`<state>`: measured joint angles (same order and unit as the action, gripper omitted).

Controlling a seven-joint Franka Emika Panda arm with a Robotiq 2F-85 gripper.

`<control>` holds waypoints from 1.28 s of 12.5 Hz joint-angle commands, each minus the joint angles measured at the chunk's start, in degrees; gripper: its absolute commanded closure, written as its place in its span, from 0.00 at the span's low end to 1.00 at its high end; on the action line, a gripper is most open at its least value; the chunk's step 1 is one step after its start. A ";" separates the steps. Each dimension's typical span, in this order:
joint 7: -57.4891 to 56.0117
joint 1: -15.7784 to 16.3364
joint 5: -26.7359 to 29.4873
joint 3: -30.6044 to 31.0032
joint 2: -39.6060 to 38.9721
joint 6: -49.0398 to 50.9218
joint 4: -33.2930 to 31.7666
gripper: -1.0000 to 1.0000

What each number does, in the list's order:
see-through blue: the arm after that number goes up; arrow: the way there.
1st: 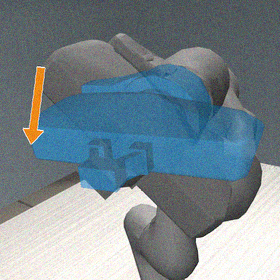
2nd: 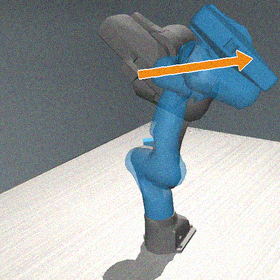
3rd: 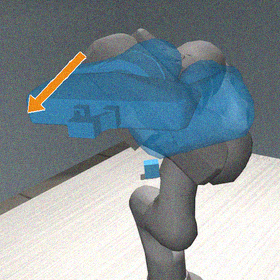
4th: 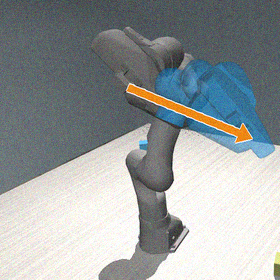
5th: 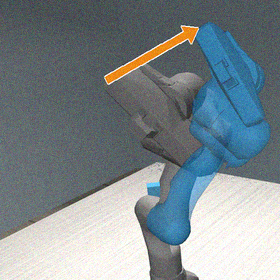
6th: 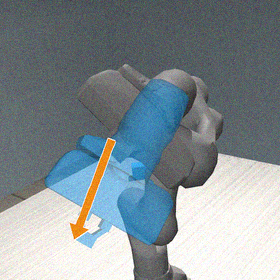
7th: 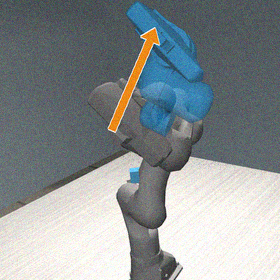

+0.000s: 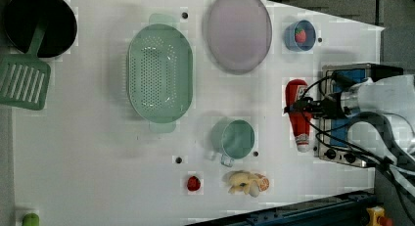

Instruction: Pick ketchup from plate and place it on table.

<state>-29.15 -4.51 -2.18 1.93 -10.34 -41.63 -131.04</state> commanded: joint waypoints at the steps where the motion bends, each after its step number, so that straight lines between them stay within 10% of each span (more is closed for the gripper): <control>1: 2.69 -0.81 0.81 -0.31 -1.46 -4.68 0.60 0.39; 5: 2.70 -0.90 0.82 -0.29 -5.28 -9.51 -0.36 0.02; 16: 28.70 -1.36 1.00 -0.35 10.94 9.10 7.94 0.00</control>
<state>-8.83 -5.41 -1.54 1.57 -3.10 -34.08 -126.12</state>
